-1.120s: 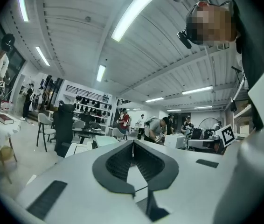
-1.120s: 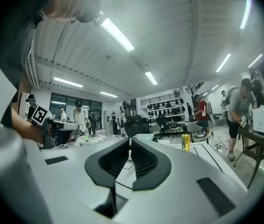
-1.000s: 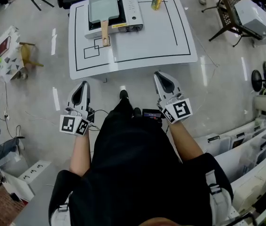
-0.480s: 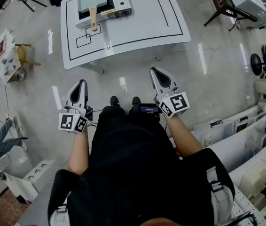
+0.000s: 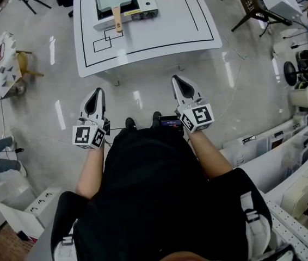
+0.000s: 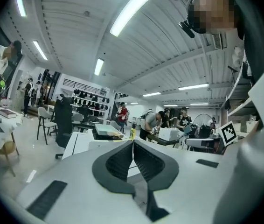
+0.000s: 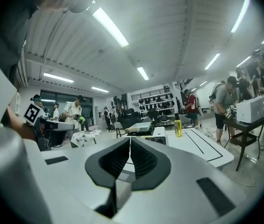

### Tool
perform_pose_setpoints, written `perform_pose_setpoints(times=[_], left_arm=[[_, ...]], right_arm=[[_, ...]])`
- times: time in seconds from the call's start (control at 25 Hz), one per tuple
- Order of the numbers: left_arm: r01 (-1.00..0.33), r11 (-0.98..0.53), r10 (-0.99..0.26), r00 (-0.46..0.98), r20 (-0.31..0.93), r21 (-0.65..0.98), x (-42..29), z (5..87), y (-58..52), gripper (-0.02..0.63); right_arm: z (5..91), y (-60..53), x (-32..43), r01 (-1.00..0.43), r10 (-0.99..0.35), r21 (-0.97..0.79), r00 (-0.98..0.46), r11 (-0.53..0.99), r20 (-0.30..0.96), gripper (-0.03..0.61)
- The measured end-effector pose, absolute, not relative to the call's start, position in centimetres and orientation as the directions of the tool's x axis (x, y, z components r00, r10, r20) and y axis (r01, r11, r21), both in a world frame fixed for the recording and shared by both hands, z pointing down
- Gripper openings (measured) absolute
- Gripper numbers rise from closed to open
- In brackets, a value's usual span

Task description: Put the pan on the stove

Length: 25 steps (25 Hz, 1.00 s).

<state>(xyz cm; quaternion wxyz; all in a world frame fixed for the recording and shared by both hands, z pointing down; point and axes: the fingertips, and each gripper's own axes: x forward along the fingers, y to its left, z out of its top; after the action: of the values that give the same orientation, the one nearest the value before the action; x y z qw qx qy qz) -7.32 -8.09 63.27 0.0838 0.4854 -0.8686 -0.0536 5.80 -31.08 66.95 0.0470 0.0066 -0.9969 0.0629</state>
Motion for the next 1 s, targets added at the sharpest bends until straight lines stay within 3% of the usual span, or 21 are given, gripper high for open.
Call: perform_pose_setpoints(times=[1.0], left_arm=[[-0.811,0.535,-0.843,-0.530,0.089,0.236,-9.4,63.9,-5.0,0.020]], right_arm=[[67.9,-29.5,4.1,-0.058,-0.039,-0.137,-0.990,0.989,0.132,0.025]])
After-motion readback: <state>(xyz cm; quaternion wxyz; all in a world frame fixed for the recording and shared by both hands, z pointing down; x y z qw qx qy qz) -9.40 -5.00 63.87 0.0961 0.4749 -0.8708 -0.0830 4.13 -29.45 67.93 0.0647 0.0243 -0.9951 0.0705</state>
